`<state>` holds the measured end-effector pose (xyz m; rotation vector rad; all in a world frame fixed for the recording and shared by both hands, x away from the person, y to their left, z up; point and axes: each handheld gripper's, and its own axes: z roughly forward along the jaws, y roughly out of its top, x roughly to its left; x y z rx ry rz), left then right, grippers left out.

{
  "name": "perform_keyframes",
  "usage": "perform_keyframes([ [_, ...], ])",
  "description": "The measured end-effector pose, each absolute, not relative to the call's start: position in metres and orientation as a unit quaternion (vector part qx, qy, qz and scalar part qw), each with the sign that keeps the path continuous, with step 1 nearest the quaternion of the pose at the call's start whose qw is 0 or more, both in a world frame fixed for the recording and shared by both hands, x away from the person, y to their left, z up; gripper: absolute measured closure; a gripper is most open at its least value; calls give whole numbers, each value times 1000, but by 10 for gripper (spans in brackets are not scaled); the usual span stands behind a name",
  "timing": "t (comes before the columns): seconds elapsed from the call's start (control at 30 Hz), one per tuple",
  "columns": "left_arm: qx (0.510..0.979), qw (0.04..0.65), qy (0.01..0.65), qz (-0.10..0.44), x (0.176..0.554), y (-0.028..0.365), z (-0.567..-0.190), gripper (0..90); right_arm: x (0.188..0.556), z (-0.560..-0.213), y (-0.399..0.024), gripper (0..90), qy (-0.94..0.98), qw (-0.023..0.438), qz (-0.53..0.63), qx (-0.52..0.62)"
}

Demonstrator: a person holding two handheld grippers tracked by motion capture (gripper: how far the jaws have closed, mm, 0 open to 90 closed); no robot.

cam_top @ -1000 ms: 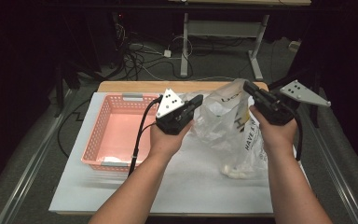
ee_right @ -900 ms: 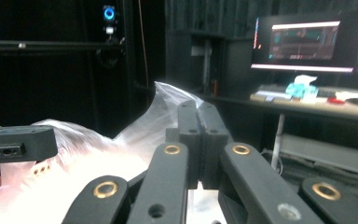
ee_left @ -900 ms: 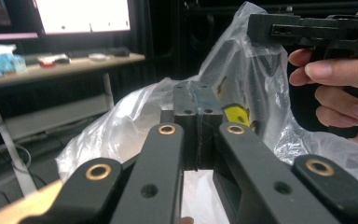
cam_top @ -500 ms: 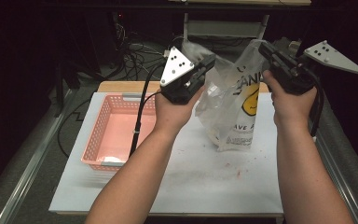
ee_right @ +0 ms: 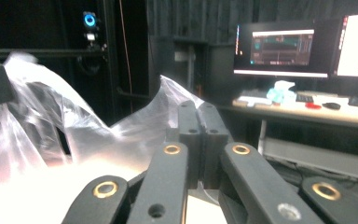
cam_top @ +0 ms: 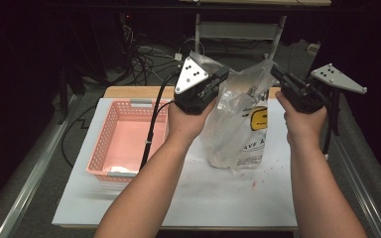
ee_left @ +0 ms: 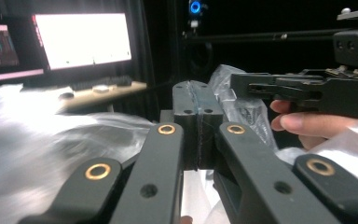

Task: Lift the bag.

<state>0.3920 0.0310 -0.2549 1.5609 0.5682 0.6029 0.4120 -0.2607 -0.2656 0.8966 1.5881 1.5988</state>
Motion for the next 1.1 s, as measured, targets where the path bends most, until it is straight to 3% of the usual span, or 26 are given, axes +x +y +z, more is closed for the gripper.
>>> perform_keyframes([
  [0.03, 684, 632, 251, 263, 392, 33, -258, 875, 412, -270, -261, 900, 615, 350, 614, 349],
  [0.07, 687, 629, 256, 260, 393, 34, -260, 798, 413, -273, -262, 900, 617, 348, 612, 351],
  [0.17, 695, 621, 260, 252, 391, 41, -267, 715, 414, -281, -263, 900, 621, 346, 606, 358],
  [0.43, 695, 605, 281, 269, 365, 74, -277, 393, 417, -291, -266, 900, 627, 347, 592, 369],
  [0.8, 705, 591, 321, 224, 346, 105, -331, 242, 414, -294, -265, 900, 634, 347, 588, 364],
  [1.1, 726, 566, 345, 185, 332, 111, -373, 0, 404, -290, -267, 900, 637, 350, 591, 348],
])
